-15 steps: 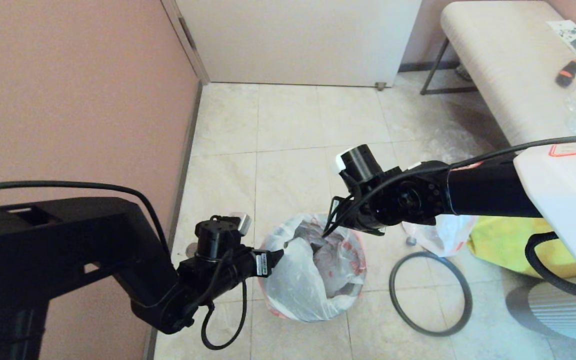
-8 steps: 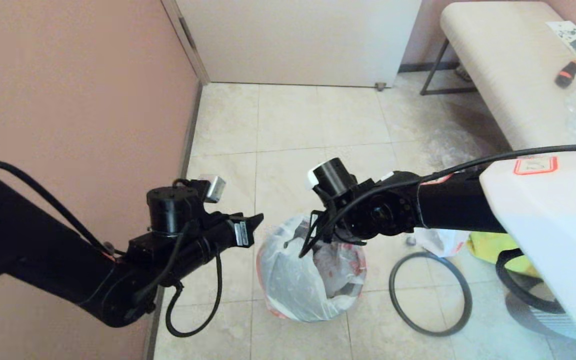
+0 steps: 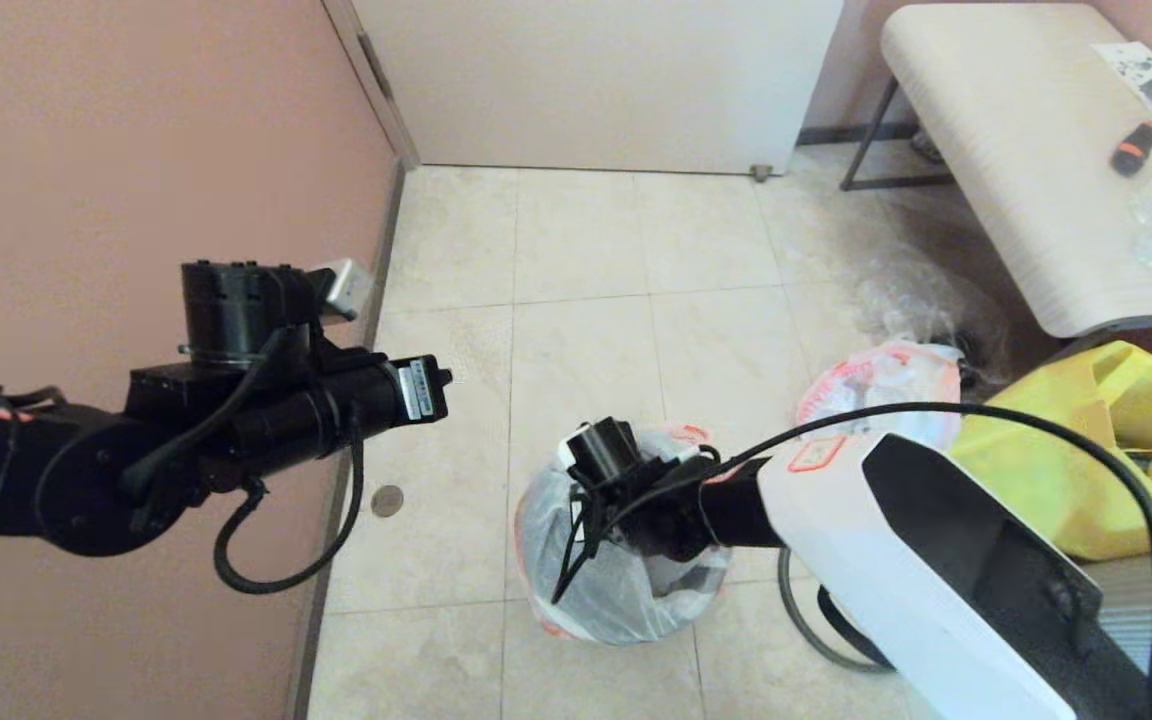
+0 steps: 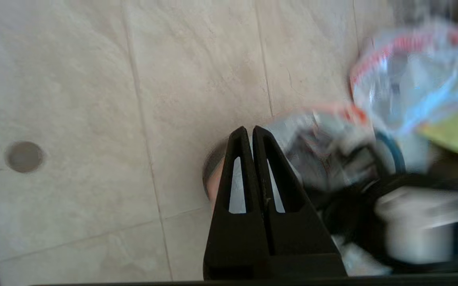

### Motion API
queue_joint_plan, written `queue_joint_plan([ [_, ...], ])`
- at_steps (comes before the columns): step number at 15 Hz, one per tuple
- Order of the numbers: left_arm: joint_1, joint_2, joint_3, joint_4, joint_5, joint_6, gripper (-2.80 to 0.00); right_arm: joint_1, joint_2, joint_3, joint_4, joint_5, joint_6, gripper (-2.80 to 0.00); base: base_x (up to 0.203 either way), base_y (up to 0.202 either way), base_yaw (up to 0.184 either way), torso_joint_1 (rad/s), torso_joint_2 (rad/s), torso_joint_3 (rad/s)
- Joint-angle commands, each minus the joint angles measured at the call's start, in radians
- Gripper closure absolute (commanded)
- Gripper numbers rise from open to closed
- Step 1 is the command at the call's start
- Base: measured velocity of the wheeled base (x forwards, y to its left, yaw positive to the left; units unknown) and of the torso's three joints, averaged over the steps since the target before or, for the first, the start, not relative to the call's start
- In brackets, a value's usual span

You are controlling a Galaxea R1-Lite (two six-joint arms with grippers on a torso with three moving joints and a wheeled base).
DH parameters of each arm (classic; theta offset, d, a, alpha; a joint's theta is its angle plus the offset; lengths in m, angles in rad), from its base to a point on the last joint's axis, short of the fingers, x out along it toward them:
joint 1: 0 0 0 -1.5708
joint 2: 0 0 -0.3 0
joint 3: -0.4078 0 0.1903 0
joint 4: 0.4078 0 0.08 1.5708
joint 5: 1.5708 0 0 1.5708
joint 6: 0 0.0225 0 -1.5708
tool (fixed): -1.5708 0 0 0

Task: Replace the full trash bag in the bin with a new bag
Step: Put the new garbage bag on the trash can

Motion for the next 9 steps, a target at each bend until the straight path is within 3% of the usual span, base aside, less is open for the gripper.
queue_joint_plan([
  [1,0.010,-0.022,-0.009,-0.004,0.001,-0.002,0.00,-0.021,0.117,-0.002,-0.017,-0.002,-0.047,0.00,0.000,0.000,0.000,0.000,0.00,0.000],
  [6,0.018,-0.022,-0.010,-0.055,-0.001,-0.071,0.00,-0.116,0.248,-0.002,-0.251,0.007,-0.395,0.00,0.000,0.000,0.000,0.000,0.00,0.000],
  [7,0.018,-0.019,-0.001,-0.113,0.002,-0.082,0.00,-0.117,0.252,-0.002,-0.292,0.018,-0.439,0.00,0.000,0.000,0.000,0.000,0.00,0.000],
  [9,0.017,-0.003,0.027,-0.196,0.006,-0.082,0.00,-0.099,0.249,-0.002,-0.317,0.023,-0.451,0.00,0.000,0.000,0.000,0.000,0.00,0.000],
])
